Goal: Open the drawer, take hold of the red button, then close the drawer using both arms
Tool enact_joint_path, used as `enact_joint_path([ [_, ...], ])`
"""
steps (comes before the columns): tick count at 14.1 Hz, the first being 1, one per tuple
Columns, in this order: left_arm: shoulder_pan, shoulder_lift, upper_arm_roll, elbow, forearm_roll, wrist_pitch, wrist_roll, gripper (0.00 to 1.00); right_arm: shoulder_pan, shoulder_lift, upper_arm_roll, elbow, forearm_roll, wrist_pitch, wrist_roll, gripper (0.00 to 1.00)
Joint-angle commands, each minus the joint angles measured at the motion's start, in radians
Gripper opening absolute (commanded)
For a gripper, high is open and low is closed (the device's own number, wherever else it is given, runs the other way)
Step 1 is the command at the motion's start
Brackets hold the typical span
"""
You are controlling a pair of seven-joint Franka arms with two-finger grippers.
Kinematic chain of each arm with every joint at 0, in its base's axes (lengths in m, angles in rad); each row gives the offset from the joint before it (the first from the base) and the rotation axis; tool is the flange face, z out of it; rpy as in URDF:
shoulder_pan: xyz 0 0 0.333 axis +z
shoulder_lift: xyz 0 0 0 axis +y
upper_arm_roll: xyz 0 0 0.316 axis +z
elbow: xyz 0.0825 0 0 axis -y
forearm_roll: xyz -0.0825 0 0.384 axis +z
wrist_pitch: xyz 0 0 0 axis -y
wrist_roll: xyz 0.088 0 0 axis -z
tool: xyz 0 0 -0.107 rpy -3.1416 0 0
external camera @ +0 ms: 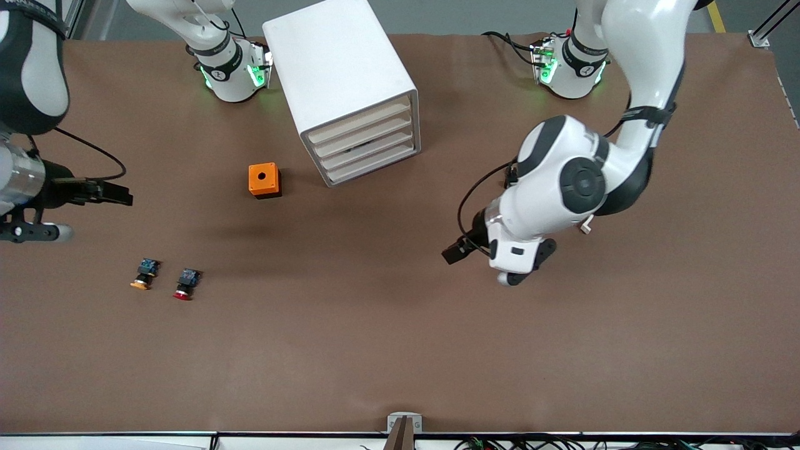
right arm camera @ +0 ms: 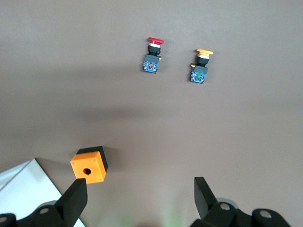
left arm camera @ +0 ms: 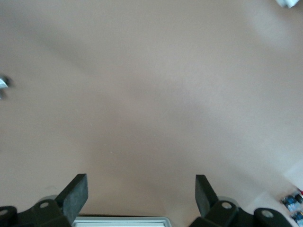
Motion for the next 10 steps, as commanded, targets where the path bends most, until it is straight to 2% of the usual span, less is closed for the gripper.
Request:
enact_joint_path([
  [1,0.085,-0.118,-0.008,-0.02,-0.006,-0.158,0.178,1.0,-0.074,-0.007,0.005,0.004,0.006,-0.025,-0.082,1.0],
  [3,0.134,-0.184,0.001,-0.028,0.003,-0.325,0.405,1.0,-0.067,-0.018,0.01,0.004,0.004,-0.033,-0.056,1.0],
  [5,0.191,-0.265,-0.003,-0.067,0.075,-0.394,0.562,1.0,-0.041,-0.018,0.015,0.009,0.003,-0.042,0.005,1.0],
  [7,0.24,-0.339,-0.002,-0.132,0.081,-0.398,0.648,1.0,-0.007,-0.018,0.015,0.012,-0.013,-0.034,-0.003,1.0],
  [10,0.326,-0.44,-0.002,-0.248,0.083,-0.392,0.795,1.0,-0.01,-0.018,0.012,0.013,-0.019,-0.033,-0.01,1.0],
])
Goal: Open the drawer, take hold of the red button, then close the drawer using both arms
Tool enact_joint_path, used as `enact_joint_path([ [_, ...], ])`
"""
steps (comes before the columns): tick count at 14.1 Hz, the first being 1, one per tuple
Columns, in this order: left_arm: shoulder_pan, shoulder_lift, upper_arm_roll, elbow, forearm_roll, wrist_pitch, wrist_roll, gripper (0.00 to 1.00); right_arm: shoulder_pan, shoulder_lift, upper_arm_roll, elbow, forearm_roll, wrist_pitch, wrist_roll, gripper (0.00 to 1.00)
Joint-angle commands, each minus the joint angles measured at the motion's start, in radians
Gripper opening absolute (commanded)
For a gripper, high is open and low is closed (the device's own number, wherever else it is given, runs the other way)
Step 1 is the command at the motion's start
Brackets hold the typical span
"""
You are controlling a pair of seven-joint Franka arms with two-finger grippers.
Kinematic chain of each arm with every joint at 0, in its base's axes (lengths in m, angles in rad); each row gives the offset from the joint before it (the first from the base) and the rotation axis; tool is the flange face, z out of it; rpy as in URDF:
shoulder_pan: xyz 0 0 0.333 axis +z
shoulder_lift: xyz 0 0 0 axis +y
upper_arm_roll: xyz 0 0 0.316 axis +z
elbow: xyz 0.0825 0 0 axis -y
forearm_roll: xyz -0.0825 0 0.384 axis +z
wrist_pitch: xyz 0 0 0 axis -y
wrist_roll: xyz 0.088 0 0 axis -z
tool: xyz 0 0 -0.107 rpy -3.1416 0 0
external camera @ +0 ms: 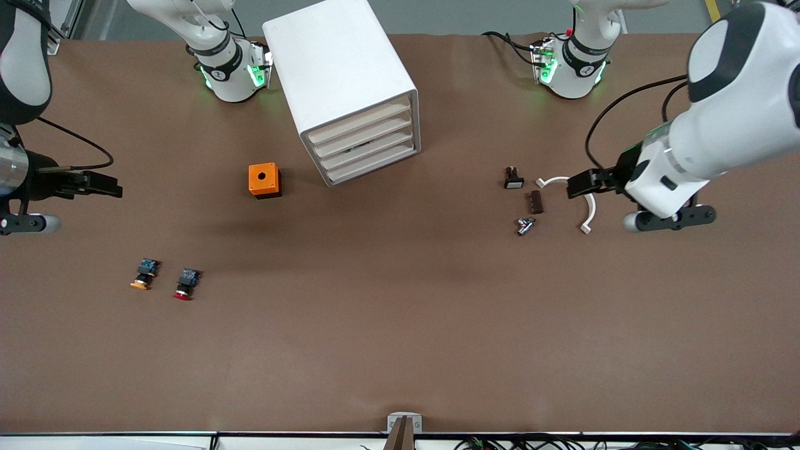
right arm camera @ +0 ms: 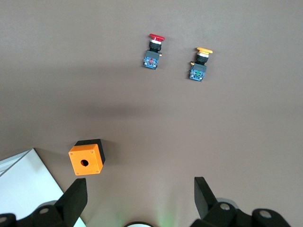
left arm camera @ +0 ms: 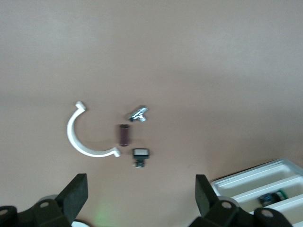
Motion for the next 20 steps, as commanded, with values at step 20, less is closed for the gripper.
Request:
enact_joint_path([
  [20,-0.079,-0.212,0.264,-0.129,0.059,0.165,0.223,1.0,-0.006,0.009,-0.001,0.263,-0.003,-0.181,0.014,1.0],
])
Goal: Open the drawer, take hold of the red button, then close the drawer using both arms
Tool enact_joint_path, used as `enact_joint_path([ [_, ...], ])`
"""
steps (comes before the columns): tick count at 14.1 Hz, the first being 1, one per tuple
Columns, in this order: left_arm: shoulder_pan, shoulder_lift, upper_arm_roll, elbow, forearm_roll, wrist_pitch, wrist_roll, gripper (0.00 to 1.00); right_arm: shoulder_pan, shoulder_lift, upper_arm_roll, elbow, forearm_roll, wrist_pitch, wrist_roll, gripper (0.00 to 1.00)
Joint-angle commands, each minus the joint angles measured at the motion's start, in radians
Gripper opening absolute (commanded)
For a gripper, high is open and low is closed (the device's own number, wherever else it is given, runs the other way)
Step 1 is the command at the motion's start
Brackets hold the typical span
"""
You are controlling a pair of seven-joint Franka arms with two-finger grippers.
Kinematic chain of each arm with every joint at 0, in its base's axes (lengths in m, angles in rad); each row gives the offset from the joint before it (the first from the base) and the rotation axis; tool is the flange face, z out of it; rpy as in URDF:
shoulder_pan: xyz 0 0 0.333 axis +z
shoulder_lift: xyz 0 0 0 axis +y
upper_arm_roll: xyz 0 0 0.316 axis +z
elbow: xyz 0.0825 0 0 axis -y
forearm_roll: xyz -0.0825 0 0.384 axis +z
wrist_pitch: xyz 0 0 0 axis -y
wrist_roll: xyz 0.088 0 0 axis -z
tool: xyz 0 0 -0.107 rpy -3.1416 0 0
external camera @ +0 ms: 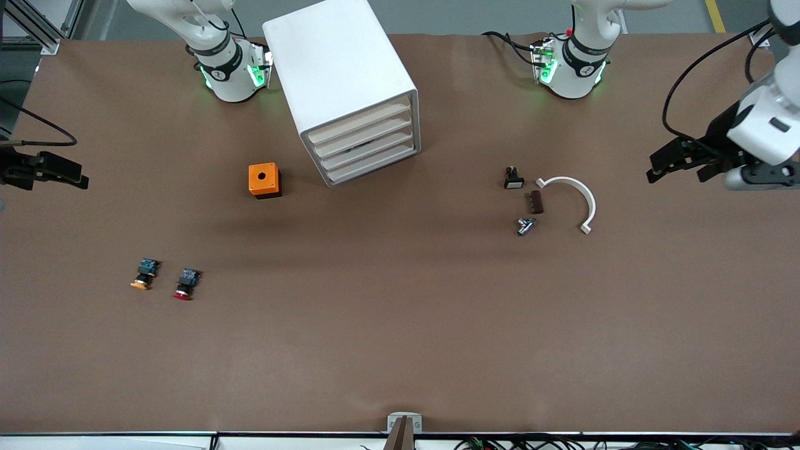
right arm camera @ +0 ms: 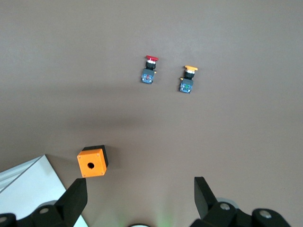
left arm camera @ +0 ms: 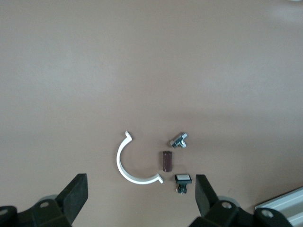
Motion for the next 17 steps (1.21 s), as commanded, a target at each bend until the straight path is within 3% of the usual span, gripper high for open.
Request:
enact_joint_path([
  [1,0.009,0.007,0.003,0.069,0.023,-0.005,0.01,1.0,-0.003,0.0,0.008,0.051,-0.002,-0.062,0.002,1.0],
  [4,0.018,0.005,-0.006,0.106,0.07,-0.039,0.012,1.0,-0.006,-0.012,0.004,0.04,0.004,-0.073,0.023,1.0],
  [17,0.047,-0.001,0.0,0.111,0.064,-0.076,0.045,1.0,-0.014,-0.094,0.0,-0.009,0.029,-0.068,0.026,1.0],
])
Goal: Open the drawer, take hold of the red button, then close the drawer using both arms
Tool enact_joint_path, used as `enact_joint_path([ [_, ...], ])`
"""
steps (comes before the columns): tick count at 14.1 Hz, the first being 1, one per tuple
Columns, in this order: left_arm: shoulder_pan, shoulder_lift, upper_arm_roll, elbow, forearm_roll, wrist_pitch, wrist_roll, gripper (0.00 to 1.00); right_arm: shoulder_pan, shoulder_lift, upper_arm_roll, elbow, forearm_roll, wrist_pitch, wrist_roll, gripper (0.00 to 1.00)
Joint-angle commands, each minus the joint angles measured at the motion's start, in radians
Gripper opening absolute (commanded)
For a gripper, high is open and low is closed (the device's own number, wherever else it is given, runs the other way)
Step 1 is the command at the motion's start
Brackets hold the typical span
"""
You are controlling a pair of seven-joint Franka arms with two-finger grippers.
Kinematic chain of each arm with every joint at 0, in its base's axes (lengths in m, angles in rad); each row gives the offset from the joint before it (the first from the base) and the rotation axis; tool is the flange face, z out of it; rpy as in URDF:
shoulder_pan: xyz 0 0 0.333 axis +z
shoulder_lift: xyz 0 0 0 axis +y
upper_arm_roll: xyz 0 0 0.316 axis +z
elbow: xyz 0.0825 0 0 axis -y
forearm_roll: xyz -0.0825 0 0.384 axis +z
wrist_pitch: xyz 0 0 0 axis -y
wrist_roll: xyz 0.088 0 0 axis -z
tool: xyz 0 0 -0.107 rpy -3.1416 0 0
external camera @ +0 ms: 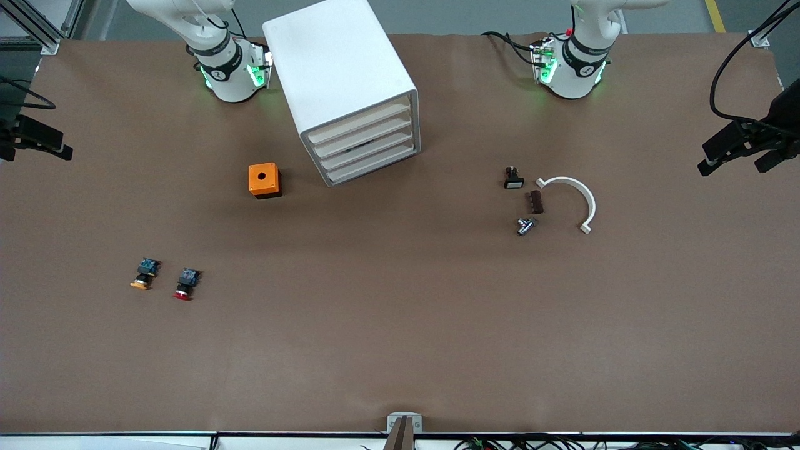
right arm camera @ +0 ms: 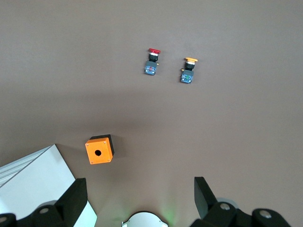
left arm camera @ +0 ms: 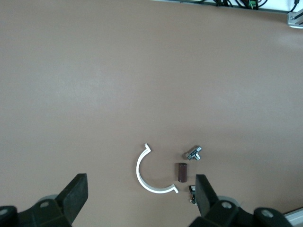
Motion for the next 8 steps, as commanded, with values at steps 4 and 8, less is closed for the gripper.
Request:
enact_joint_path([
  [4,0.006,0.0,0.0,0.015,0.012,-0.026,0.018,1.0,-0.003,-0.093,0.006,-0.118,0.014,0.059,0.065,1.0],
  [8,0.003,0.002,-0.005,0.017,0.014,-0.024,0.006,1.0,-0.007,-0.184,0.006,-0.255,0.014,0.138,0.066,1.0],
])
